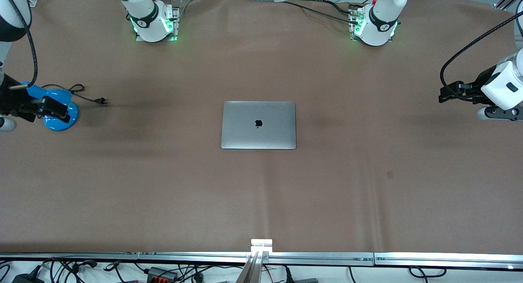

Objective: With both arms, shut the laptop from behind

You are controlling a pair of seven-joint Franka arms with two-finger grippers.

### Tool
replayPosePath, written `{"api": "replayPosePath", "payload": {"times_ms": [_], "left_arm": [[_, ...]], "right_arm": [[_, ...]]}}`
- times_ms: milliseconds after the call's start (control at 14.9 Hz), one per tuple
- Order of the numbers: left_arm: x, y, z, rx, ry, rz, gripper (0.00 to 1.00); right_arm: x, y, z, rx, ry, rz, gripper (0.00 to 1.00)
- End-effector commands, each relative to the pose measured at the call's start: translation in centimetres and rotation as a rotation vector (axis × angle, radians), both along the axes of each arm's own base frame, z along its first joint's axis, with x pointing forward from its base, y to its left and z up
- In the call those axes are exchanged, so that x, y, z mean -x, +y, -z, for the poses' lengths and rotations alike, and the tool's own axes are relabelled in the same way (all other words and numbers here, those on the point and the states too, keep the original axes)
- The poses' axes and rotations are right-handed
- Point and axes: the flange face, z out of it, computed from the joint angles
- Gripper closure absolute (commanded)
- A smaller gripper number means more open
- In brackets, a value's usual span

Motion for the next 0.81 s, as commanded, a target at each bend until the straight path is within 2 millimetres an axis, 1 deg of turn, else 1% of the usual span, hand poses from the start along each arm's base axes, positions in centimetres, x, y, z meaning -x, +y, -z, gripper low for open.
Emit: {"api": "replayPosePath", "payload": {"times_ms": [0, 269, 336, 470, 739], "left_arm": [[0.6, -0.1, -0.7, -0.015, 0.003, 0.0, 0.0], [0.6, 0.0, -0.6, -0.015, 0.01, -0.002, 0.0], [0.6, 0.0, -0.6, -0.015, 0.01, -0.002, 0.0], [0.6, 0.0, -0.6, -0.015, 0.01, -0.002, 0.0], [0.7, 0.2, -0.5, -0.014, 0.017, -0.005, 0.0]], "right_arm": [[3.6, 0.2, -0.1, 0.01, 0.021, -0.022, 0.0], [4.4, 0.1, -1.3, 0.012, 0.029, -0.025, 0.0], [4.7, 0.4, -1.7, 0.011, 0.032, -0.028, 0.0], [4.9, 0.6, -1.8, 0.011, 0.035, -0.029, 0.0], [4.9, 0.4, -2.0, 0.009, 0.037, -0.018, 0.0]]}}
